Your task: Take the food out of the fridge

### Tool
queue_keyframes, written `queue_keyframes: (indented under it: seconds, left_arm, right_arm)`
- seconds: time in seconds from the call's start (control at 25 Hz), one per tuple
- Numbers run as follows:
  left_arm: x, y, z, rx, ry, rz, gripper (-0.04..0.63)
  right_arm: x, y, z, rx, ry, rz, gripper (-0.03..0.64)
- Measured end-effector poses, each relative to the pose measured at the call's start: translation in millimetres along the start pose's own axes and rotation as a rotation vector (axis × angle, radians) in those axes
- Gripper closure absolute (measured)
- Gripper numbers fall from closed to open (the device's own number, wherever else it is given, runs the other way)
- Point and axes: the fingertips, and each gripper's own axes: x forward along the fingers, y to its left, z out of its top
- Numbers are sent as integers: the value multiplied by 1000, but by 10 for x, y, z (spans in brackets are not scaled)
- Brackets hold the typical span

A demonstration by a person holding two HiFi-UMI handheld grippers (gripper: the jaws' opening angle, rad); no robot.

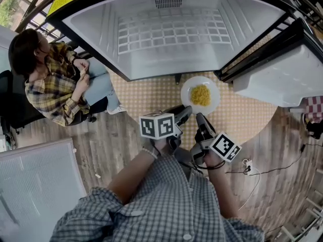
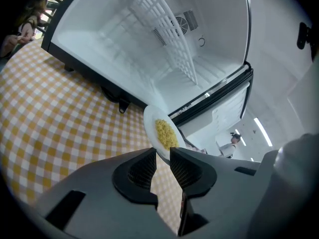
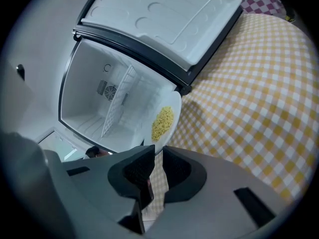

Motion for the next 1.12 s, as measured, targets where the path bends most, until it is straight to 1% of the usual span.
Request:
queue_keyframes:
  seconds: [0.12,0.28,0.36,0.48,0.6,0.72,0.8,0.92,1.04,1.12]
  left_arm:
    - [43,121,-124,-13,42,32,503]
    - [102,214,-265,-43,84,42,496]
    - [118,259,-316,-40,109,59,494]
    - [140,313,-378,6,160,95,491]
    - [162,358,-422,75,211,141,480]
    - [177,400,-445,137,246,174,471]
    - [179,420,-447,157,260,185,471]
    - [161,454,-452,194,280,200,457]
    - [131,488,-447,261,297,220,422]
    - [107,523,-420,302,305,236,415]
  right_arm:
    - [11,-143,-94,40,20,-32,581]
    - [24,-289,-198,84,36,-63,577]
    - [31,-349,-240,113,43,-79,575]
    - [46,-434,-301,164,53,-105,575]
    - [65,-498,-346,173,65,-135,575]
    - [99,-530,-381,154,90,-162,575]
    - [120,-539,-397,132,110,-171,574]
    - [148,-533,-409,52,147,-185,571]
    - [135,-577,-365,-41,164,-222,569]
    - [120,-624,-327,-83,174,-243,568]
